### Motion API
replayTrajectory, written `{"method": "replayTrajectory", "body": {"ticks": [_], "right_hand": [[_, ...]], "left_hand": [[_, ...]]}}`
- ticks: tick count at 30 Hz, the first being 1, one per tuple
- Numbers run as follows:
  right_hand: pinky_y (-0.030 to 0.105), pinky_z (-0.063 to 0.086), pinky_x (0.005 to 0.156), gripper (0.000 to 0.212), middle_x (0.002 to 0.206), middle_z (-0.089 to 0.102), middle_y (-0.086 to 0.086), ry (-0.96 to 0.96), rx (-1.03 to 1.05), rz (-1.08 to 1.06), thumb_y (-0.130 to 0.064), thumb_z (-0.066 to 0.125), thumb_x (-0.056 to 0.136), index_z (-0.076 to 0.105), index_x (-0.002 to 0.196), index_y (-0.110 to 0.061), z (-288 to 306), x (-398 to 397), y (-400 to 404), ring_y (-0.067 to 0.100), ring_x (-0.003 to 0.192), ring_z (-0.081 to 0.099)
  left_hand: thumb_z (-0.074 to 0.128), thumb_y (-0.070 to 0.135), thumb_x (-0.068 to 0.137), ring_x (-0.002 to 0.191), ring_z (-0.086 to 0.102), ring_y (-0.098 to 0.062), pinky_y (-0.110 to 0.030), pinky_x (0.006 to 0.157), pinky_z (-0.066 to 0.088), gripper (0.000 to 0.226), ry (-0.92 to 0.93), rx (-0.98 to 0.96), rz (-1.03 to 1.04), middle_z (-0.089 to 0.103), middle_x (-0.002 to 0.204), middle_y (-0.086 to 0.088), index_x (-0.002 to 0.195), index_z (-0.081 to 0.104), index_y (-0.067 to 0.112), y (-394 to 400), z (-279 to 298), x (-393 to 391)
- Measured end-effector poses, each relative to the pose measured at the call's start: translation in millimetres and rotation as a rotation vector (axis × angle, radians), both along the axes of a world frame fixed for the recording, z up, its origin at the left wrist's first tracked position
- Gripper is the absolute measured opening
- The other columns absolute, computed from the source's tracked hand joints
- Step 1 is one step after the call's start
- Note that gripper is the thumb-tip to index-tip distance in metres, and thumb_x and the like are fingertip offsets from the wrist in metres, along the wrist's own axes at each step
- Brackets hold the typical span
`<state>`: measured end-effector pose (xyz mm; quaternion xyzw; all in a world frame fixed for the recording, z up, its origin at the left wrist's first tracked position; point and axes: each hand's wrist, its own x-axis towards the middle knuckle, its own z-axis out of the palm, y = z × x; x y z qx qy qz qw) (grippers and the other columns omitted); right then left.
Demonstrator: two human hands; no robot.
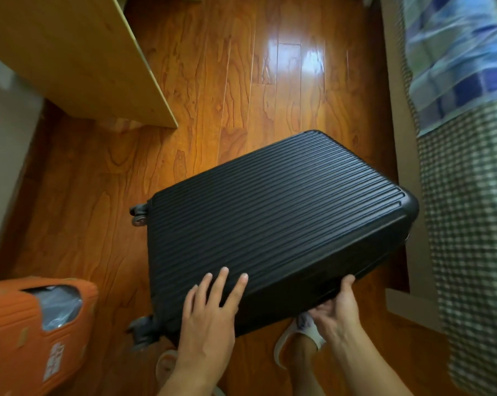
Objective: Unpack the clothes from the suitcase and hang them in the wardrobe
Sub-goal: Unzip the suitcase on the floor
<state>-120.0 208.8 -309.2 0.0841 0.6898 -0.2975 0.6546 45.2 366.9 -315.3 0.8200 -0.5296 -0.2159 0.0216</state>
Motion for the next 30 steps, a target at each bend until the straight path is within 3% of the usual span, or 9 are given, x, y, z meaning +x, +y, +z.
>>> {"method": "replayTrajectory", "body": {"ticks": [7,10,12,14,16,22,25,28,30], "right_hand": [[0.062,0.049,0.097,0.061,0.134,0.057,0.018,0.027,-0.013,0.087,-0.053,0.049,0.100,0.041,0.146,-0.015,66,75,-53,0.039,0.117,0.058],[0.063,0.047,0.100,0.057,0.142,0.053,0.016,0.002,-0.039,0.136,-0.052,0.041,0.103,0.039,0.148,-0.018,90,108,-96,0.041,0.124,0.055],[0.063,0.045,0.102,0.055,0.144,0.051,0.014,-0.021,-0.057,0.193,-0.051,0.036,0.105,0.037,0.149,-0.019,100,124,-124,0.040,0.127,0.053],[0.063,0.044,0.104,0.056,0.145,0.051,0.012,-0.030,-0.065,0.235,-0.052,0.033,0.105,0.039,0.149,-0.017,106,138,-144,0.038,0.129,0.052],[0.064,0.045,0.102,0.057,0.145,0.052,0.011,-0.042,-0.086,0.275,-0.053,0.032,0.104,0.041,0.148,-0.018,105,154,-154,0.036,0.129,0.053],[0.055,0.059,0.084,0.056,0.131,0.061,0.012,-0.112,-0.150,0.331,-0.053,0.032,0.104,0.044,0.142,-0.014,89,224,-164,0.033,0.112,0.064],[0.045,0.060,0.070,0.043,0.110,0.068,0.010,-0.141,-0.228,0.337,-0.050,0.035,0.105,0.052,0.119,-0.014,86,259,-173,0.028,0.092,0.070],[0.046,0.058,0.081,0.053,0.115,0.068,0.016,-0.196,-0.292,0.333,-0.055,0.035,0.104,0.056,0.117,-0.008,67,272,-176,0.032,0.101,0.069],[0.045,0.058,0.086,0.055,0.110,0.069,0.019,-0.055,-0.270,0.387,-0.050,0.035,0.106,0.059,0.111,-0.001,40,268,-159,0.034,0.101,0.070]], "left_hand": [[0.053,0.042,0.101,0.150,0.022,-0.043,-0.065,0.120,0.020,0.064,-0.201,-0.137,0.295,0.028,0.161,-0.020,0.158,0.025,0.036,-44,52,70],[0.033,0.074,0.091,0.155,0.001,-0.043,-0.068,0.118,-0.003,0.083,-0.256,-0.070,0.144,0.009,0.167,-0.018,0.162,0.012,0.036,-64,62,97],[0.053,0.079,0.081,0.154,-0.006,-0.046,-0.074,0.115,-0.002,0.102,-0.285,-0.028,0.024,0.001,0.168,-0.021,0.162,0.008,0.036,-77,66,110],[0.084,0.054,0.071,0.152,-0.008,-0.051,-0.082,0.111,0.009,0.123,-0.312,0.039,0.005,-0.004,0.168,-0.024,0.163,0.005,0.033,-96,68,122],[0.091,0.022,0.065,0.150,-0.008,-0.056,-0.084,0.108,0.014,0.132,-0.360,0.064,0.037,-0.005,0.167,-0.027,0.163,0.003,0.031,-112,69,135],[0.081,0.002,0.076,0.148,-0.002,-0.060,-0.081,0.108,0.021,0.128,-0.398,0.139,-0.029,-0.006,0.165,-0.031,0.162,-0.009,0.031,-132,60,223],[0.065,-0.007,0.087,0.146,-0.020,-0.058,-0.080,0.111,0.014,0.123,-0.331,0.144,-0.062,-0.032,0.159,-0.028,0.155,-0.029,0.034,-149,51,269],[0.059,-0.012,0.088,0.142,-0.034,-0.055,-0.079,0.113,0.008,0.127,-0.249,0.177,-0.128,-0.047,0.152,-0.022,0.146,-0.039,0.044,-164,42,305],[0.056,-0.012,0.089,0.140,-0.038,-0.054,-0.078,0.113,0.002,0.127,-0.172,0.188,-0.157,-0.048,0.152,-0.018,0.142,-0.041,0.051,-172,45,317]]}}
